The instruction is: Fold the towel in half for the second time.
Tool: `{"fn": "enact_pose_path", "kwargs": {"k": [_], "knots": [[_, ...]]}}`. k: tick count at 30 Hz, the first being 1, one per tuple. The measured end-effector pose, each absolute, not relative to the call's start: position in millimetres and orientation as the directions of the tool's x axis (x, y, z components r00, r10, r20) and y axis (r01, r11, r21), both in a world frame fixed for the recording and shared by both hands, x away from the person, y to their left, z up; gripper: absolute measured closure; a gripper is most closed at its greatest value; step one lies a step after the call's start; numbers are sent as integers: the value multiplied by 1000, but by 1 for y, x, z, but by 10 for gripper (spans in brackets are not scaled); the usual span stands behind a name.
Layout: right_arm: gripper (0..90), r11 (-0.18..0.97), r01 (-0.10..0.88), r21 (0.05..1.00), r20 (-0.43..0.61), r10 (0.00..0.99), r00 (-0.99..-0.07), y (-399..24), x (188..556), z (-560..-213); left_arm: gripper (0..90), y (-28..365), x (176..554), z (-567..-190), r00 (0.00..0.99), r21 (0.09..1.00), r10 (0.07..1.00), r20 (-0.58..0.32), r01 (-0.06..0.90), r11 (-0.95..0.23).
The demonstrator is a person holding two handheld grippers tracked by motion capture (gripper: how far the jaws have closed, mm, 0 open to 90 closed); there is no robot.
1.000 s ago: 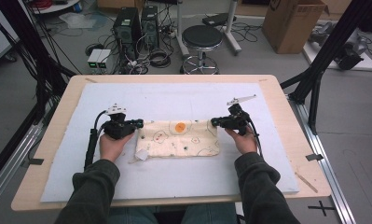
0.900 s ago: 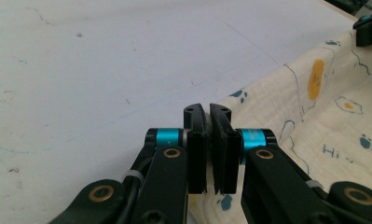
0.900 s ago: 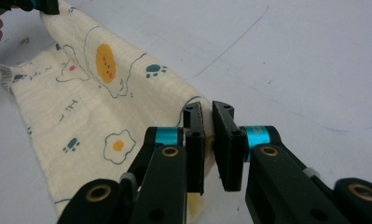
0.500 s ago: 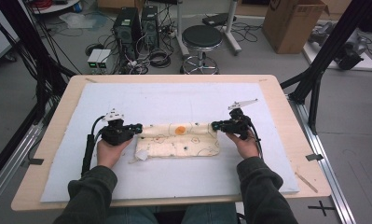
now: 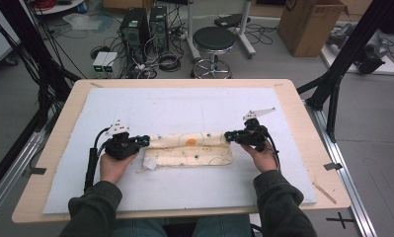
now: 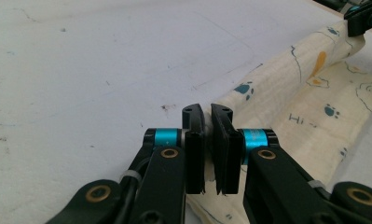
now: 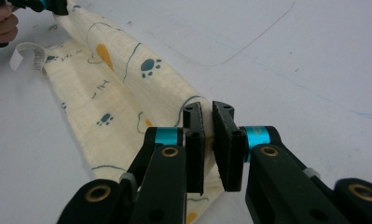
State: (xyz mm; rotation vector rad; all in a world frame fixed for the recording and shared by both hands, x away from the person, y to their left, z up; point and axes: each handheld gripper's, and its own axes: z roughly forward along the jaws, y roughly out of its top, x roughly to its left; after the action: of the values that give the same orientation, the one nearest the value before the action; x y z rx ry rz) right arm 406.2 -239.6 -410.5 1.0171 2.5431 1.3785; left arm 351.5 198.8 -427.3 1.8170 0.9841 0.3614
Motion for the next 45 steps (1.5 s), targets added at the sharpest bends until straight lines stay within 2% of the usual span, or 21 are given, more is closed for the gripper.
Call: {"fn": "enact_pose_path", "kwargs": {"k": [16, 35, 41, 45], "knots": [[826, 389, 495, 777, 228, 559, -797, -245, 390, -414, 828, 194, 335, -427, 658, 861, 745, -113, 438, -256], [804, 429, 478, 767, 209, 537, -817, -246, 367, -424, 799, 197, 317, -441, 679, 835, 729, -88, 450, -318], [747, 431, 481, 763, 220, 528, -821, -249, 359, -428, 739, 199, 310, -440, 701, 824, 706, -96, 454, -339], [690, 426, 477, 769, 227, 515, -827, -252, 353, -424, 658, 202, 303, -435, 725, 833, 681, -103, 437, -339]]}}
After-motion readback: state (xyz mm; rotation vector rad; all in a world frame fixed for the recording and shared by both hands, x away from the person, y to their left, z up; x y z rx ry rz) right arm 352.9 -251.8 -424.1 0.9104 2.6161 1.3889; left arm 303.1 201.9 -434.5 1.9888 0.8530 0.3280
